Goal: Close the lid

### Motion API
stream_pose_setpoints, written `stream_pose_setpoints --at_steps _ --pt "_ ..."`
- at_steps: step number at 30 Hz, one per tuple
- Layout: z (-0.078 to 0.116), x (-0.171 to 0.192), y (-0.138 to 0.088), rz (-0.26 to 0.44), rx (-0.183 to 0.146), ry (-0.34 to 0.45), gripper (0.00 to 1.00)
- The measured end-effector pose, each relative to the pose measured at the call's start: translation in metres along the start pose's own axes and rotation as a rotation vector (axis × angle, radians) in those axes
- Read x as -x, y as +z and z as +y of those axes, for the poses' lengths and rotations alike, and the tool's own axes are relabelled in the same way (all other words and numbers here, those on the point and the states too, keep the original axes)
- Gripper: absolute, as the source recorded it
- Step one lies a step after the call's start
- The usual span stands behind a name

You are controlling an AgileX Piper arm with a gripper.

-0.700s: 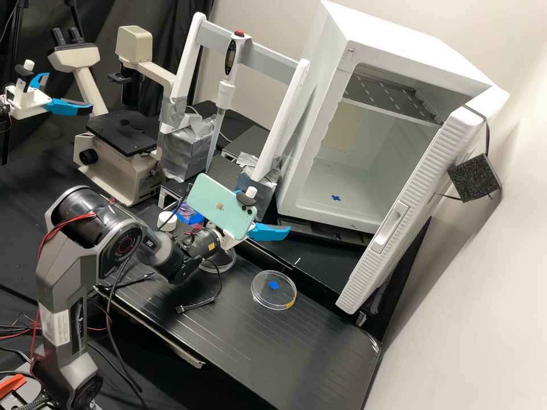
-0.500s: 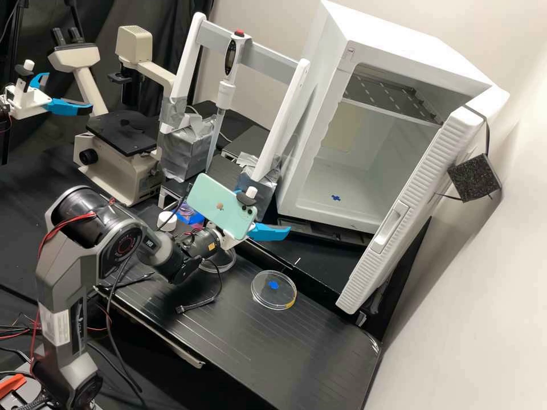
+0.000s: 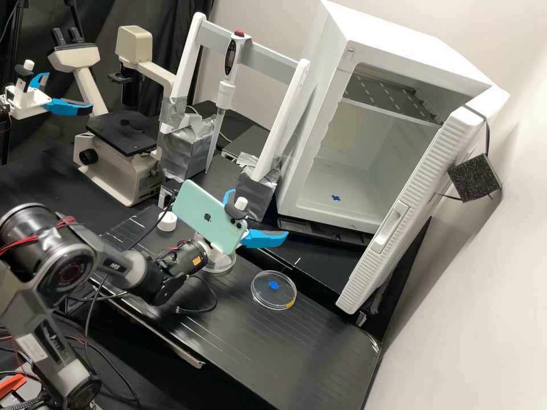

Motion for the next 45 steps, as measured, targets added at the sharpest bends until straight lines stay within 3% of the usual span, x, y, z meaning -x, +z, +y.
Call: stream_pose_setpoints --at_steps 8,18,25,30,36,45 --pt "0.0 0.03 -0.01 0.091 -0.007 0.018 1.0" --pt "-0.016 0.046 -0.011 0.103 -0.012 -0.046 1.0" --pt "-0.016 0.056 -0.009 0.109 0.004 -0.023 1.0" --pt "-0.003 0.065 0.006 0.056 0.024 0.051 1.0" --pt "0.021 0.079 0.022 0.019 0.002 0.168 1.0" --pt "0.034 0.085 0.041 -0.076 -0.005 0.219 1.0"
